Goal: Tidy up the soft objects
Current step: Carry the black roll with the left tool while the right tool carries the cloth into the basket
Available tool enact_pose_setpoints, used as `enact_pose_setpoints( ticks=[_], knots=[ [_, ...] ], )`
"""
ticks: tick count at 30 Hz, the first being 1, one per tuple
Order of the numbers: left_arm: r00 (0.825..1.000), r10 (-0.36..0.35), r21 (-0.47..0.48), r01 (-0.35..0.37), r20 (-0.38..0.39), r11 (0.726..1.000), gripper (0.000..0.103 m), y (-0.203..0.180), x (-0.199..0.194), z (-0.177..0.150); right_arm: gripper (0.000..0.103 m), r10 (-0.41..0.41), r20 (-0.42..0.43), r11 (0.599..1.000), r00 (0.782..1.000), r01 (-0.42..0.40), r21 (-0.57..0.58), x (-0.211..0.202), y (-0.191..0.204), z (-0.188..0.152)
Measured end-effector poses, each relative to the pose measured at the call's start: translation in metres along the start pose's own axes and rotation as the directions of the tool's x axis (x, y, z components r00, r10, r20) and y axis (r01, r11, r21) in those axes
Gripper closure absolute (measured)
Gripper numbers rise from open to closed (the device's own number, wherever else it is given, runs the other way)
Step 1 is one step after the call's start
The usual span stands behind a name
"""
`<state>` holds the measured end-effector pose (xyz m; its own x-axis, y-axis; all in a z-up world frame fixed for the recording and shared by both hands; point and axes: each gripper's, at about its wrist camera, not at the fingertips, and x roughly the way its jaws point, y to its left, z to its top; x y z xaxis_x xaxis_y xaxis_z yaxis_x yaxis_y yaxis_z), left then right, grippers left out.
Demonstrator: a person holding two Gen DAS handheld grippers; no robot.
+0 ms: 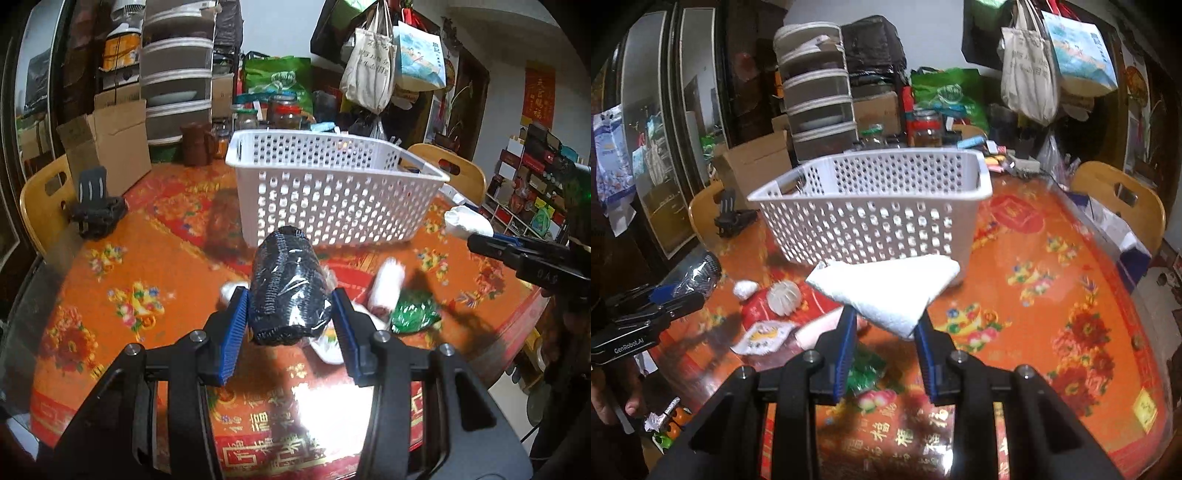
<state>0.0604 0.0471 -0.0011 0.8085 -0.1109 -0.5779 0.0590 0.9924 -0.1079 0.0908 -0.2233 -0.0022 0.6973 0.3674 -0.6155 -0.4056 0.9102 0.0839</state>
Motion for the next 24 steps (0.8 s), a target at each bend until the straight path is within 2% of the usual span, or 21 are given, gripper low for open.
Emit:
enact_pose_setpoints(
  ticks=[6, 12, 19, 21, 24],
  knots=[
    [0.999, -0.013, 0.015, 0.013, 0.048, 1.000, 0.060, -0.003, -0.016, 0.036, 0.073, -0.003, 0.045, 0.999, 0.999, 0.005, -0.043, -0.015, 0.003, 0.030],
    [0.997, -0.036, 0.024, 0.034, 0.072, 0.999, 0.060, -0.008, -0.018, 0.092, 0.073, -0.014, 0.069, 0.995, 0.998, 0.021, -0.100, -0.018, 0.012, 0.068],
    [0.999, -0.024, 0.009, 0.023, 0.046, 1.000, 0.060, -0.014, 0.012, 0.168, 0.073, -0.014, 0.051, 0.996, 0.999, 0.019, -0.091, 0.003, 0.002, 0.118],
    [0.999, -0.032, -0.005, 0.033, 0.012, 0.999, 0.060, -0.014, 0.030, 0.190, 0.073, -0.024, 0.036, 0.996, 0.999, 0.027, -0.083, 0.014, -0.003, 0.132],
    [0.999, -0.004, 0.002, 0.004, -0.046, 1.000, 0.060, -0.019, 0.064, 0.216, 0.073, -0.039, -0.008, 0.997, 0.999, 0.039, -0.071, 0.040, -0.012, 0.149]
  ],
)
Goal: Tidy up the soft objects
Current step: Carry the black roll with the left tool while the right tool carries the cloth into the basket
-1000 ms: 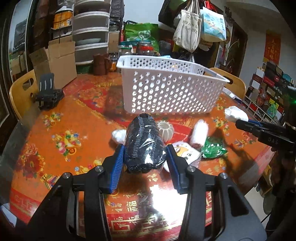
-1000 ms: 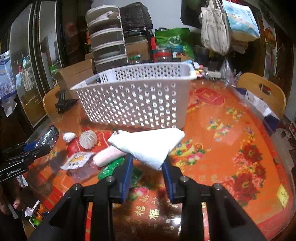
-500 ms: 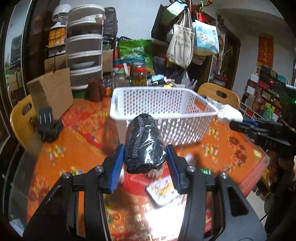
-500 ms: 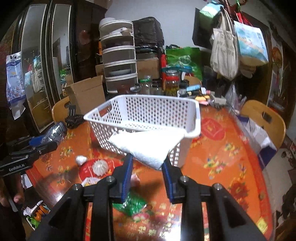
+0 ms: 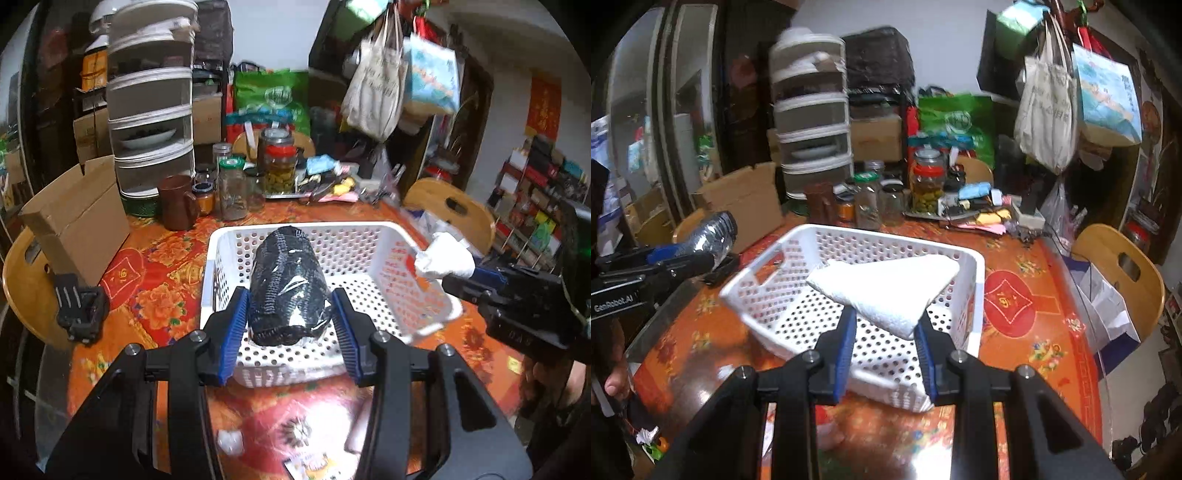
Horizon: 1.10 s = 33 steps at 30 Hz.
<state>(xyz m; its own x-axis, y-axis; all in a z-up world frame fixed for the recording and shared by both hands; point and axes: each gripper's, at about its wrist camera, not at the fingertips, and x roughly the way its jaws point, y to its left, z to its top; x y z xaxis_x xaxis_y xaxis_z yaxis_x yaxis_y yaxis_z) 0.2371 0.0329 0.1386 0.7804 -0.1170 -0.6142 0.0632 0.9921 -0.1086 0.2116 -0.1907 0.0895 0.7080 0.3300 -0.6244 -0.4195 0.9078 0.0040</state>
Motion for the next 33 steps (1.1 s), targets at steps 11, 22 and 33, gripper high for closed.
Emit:
enact_pose_setpoints(
  ticks=[11, 22, 33],
  knots=[
    [0.969, 0.077, 0.008, -0.077, -0.234, 0.997, 0.060, -0.009, 0.118, 0.001, 0.073, -0.029, -0.224, 1.000, 0.974, 0.027, -0.009, 0.096, -0.004, 0.005],
    [0.945, 0.103, 0.037, -0.096, -0.310, 0.995, 0.060, -0.007, 0.159, -0.019, 0.073, -0.059, -0.294, 0.998, 0.954, 0.050, -0.036, 0.126, -0.002, 0.002],
    [0.935, 0.095, 0.026, -0.092, -0.341, 0.995, 0.058, -0.007, 0.175, -0.029, 0.069, -0.044, -0.318, 0.999, 0.947, 0.037, -0.029, 0.136, -0.004, -0.005]
  ],
)
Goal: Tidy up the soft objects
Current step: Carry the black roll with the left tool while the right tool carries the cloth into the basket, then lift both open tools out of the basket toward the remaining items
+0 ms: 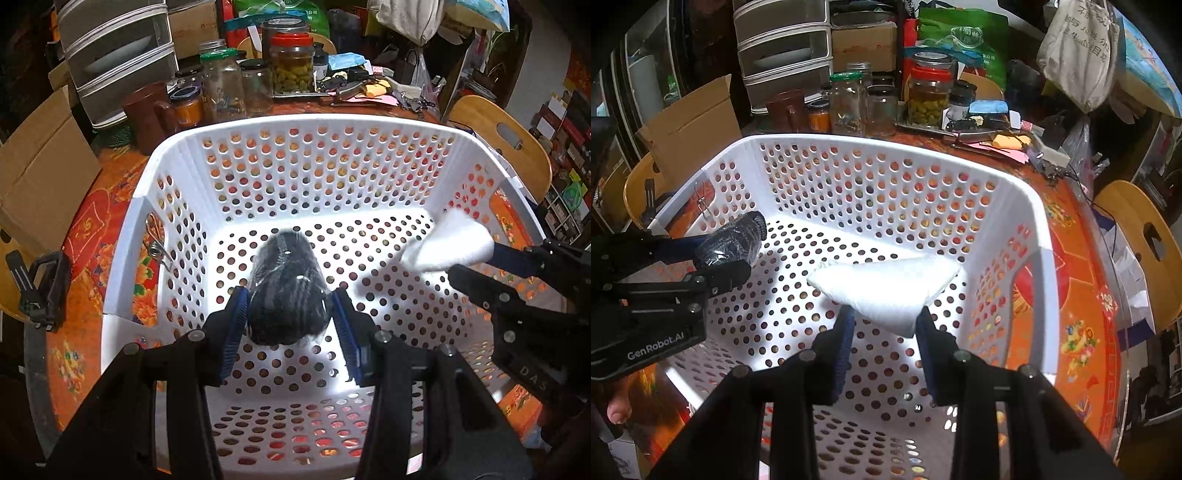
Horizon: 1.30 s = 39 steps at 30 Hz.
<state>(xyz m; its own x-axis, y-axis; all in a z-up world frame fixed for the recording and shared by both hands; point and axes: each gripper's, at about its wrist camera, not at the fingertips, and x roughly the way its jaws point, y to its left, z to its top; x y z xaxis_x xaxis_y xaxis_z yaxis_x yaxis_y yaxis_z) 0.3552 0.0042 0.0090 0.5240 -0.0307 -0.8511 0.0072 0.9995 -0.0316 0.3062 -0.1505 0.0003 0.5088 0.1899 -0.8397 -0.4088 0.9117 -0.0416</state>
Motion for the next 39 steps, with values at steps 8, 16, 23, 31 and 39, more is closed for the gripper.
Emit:
enact_pose_setpoints(
  ticks=[8, 16, 23, 31, 39],
  knots=[
    [0.999, -0.022, 0.003, 0.022, 0.046, 1.000, 0.019, -0.002, -0.014, -0.002, 0.020, -0.006, 0.067, 1.000, 0.998, 0.006, -0.011, -0.017, 0.007, -0.003],
    [0.989, -0.026, -0.005, 0.027, 0.143, 1.000, 0.000, -0.003, -0.053, -0.003, 0.010, 0.011, 0.121, 0.999, 0.993, -0.016, 0.040, -0.049, -0.012, -0.008],
    [0.979, -0.001, 0.004, 0.001, 0.202, 1.000, 0.000, -0.005, -0.092, -0.017, 0.005, 0.017, 0.157, 0.997, 0.987, -0.029, 0.076, -0.071, -0.025, -0.017],
    [0.954, 0.001, 0.024, -0.009, 0.298, 1.000, 0.000, -0.007, -0.154, -0.054, 0.005, 0.025, 0.239, 0.997, 0.971, -0.041, 0.065, -0.113, -0.018, -0.042],
    [0.934, -0.040, 0.025, 0.033, 0.356, 0.999, 0.000, 0.000, -0.206, -0.102, 0.005, 0.010, 0.323, 0.999, 0.946, -0.025, 0.042, -0.166, 0.002, -0.074]
  ],
)
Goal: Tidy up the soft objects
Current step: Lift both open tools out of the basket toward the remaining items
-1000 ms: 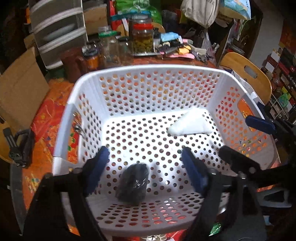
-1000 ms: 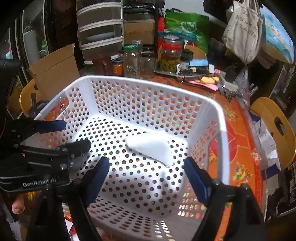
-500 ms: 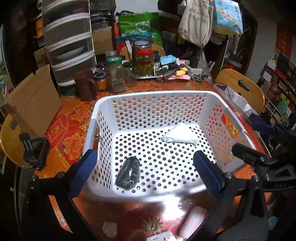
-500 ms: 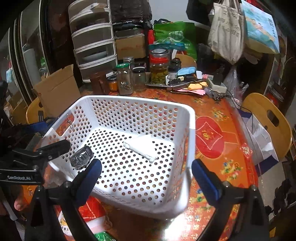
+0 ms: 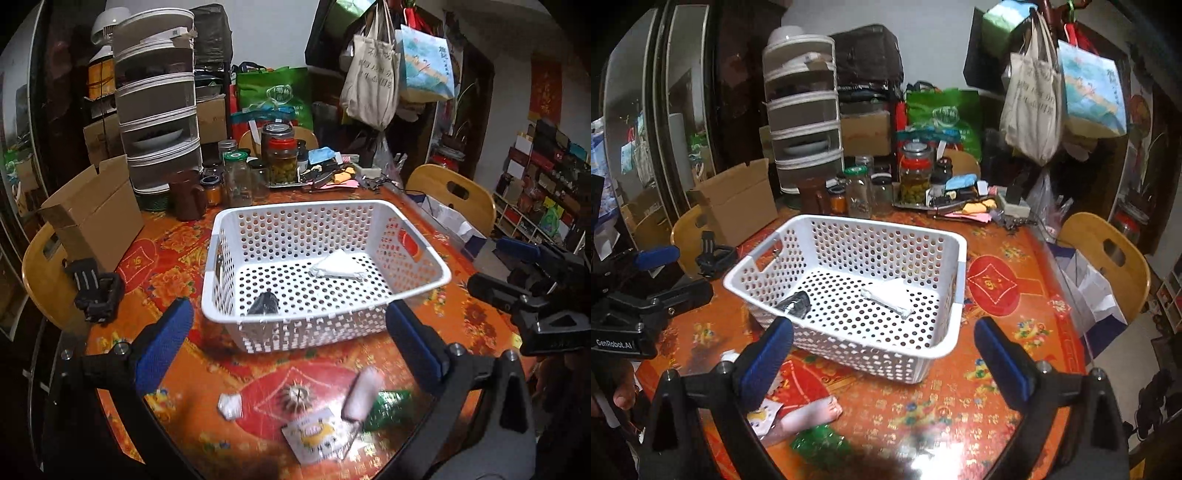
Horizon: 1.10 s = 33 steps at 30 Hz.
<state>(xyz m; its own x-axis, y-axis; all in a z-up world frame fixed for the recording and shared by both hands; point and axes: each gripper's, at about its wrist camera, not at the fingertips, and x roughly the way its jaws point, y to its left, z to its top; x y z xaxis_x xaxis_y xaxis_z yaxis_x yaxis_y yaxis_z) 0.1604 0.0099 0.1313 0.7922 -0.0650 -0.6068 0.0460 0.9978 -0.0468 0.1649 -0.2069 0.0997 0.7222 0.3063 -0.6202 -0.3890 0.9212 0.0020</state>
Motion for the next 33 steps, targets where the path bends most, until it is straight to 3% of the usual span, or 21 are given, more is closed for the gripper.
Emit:
enact_pose_setpoints(
  ticks=[8, 16, 25, 27, 33],
  knots=[
    [0.999, -0.007, -0.013, 0.008, 0.035, 1.000, 0.000, 0.009, -0.045, -0.034, 0.005, -0.001, 0.047, 1.000, 0.999, 0.002, -0.029, -0.039, 0.021, -0.023],
    [0.999, 0.033, -0.086, -0.029, 0.043, 0.996, 0.000, 0.032, -0.063, -0.080, 0.005, 0.038, 0.063, 0.999, 0.997, -0.035, -0.042, -0.050, 0.032, -0.056],
    [0.998, 0.039, -0.161, -0.047, -0.054, 0.986, 0.000, 0.067, -0.015, -0.139, 0.005, 0.107, 0.014, 0.994, 0.994, -0.107, 0.010, -0.017, 0.032, -0.132],
    [0.996, 0.038, -0.180, -0.052, -0.085, 0.982, 0.000, 0.074, 0.003, -0.150, 0.007, 0.091, -0.019, 0.996, 0.996, -0.091, 0.011, -0.002, 0.031, -0.145],
    [0.986, 0.032, -0.194, -0.064, -0.161, 0.979, 0.000, 0.083, 0.057, -0.171, 0.027, 0.108, -0.111, 0.994, 0.988, -0.104, 0.044, 0.037, 0.033, -0.173]
  ],
)
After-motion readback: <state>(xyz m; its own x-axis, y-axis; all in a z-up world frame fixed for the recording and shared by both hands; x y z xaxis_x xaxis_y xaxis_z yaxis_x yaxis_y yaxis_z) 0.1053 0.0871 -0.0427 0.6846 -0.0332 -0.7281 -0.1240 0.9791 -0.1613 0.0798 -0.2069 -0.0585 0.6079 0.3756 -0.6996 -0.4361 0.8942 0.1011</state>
